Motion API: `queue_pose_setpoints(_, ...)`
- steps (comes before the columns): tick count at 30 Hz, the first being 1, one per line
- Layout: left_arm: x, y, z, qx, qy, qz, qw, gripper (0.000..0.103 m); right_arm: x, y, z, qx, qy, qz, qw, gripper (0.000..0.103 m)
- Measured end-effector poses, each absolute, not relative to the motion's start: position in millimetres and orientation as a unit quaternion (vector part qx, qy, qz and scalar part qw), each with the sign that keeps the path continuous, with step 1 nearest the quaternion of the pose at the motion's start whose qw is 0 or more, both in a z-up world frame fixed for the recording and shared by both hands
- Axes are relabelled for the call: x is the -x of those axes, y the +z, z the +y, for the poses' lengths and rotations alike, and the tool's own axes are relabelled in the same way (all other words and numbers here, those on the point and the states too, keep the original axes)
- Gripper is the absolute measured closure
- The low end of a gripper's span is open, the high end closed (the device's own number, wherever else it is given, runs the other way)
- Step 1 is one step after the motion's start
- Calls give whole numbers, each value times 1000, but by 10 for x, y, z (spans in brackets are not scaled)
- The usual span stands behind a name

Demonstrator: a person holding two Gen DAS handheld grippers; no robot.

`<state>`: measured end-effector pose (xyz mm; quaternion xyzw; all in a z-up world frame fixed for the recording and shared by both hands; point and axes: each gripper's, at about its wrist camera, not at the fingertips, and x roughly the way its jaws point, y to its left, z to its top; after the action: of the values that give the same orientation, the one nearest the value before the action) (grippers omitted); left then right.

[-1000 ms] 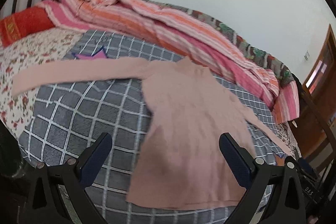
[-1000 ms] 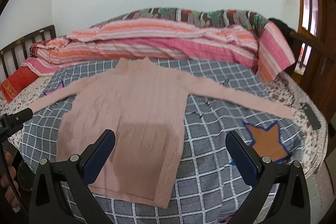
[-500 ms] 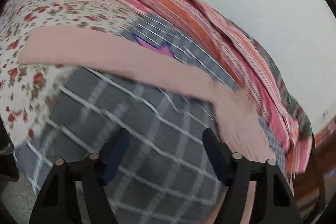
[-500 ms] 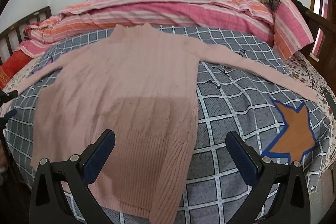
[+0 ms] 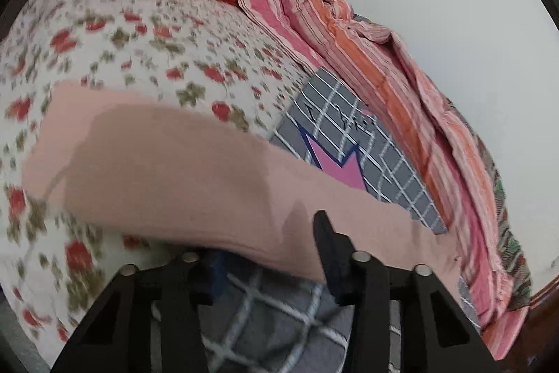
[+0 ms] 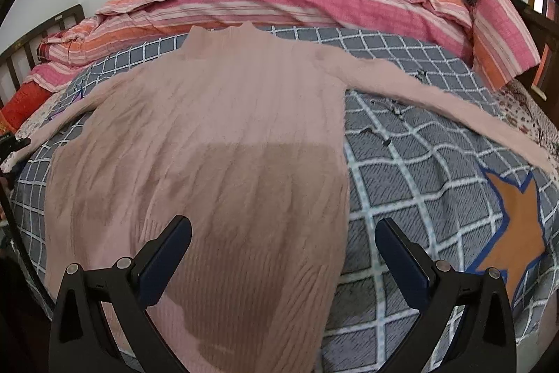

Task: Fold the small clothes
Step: 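Grasp the sweater sleeve with the left tool and lift it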

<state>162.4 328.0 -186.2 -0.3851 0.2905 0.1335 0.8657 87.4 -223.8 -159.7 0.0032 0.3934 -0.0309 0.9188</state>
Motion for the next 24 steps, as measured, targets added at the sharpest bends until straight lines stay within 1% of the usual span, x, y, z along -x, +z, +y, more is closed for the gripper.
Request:
queue_pose_setpoints(2, -1666, -1766, 3273, 357, 155, 294, 873, 83, -901, -1560, -2273, -2, -29, 389, 921, 0)
queue_pose_setpoints(4, -1728, -1627, 3229, 328, 164, 294, 882, 91, -922, -1506, -2317, -4, -25, 383, 923, 0)
queue_pose_setpoints(5, -1771, -1558, 3199, 322, 161, 294, 886, 93, -929, -1483, -2338, -7, -23, 379, 925, 0)
queue_pose_setpoints(9, -1929, -1131, 2928, 290, 123, 266, 911, 94, -977, -1397, -2443, -18, -15, 365, 931, 0)
queue_pose_setpoints(11, -2052, -832, 2614, 250, 92, 251, 930, 95, -995, -1368, -2496, -21, -13, 359, 933, 0)
queue_pose_setpoints(15, -2360, -438, 1913, 202, 22, 249, 947, 95, -996, -1331, -2650, -30, -15, 348, 937, 0)
queue_pose_setpoints(18, -2623, -299, 1337, 177, -33, 263, 948, 95, -1001, -1338, -2820, -50, -21, 348, 936, 0)
queue_pose_setpoints(19, -2731, -264, 1031, 161, -56, 267, 948, 95, -998, -1346, -2876, -57, -24, 348, 936, 0)
queue_pose_setpoints(21, -2821, -264, 577, 135, -89, 278, 947, 95, -990, -1371, -3001, -70, -33, 349, 934, 0)
queue_pose_setpoints(24, -2966, -401, -249, 92, -146, 298, 939, 95, -971, -1423, -3182, -88, -47, 354, 930, 0)
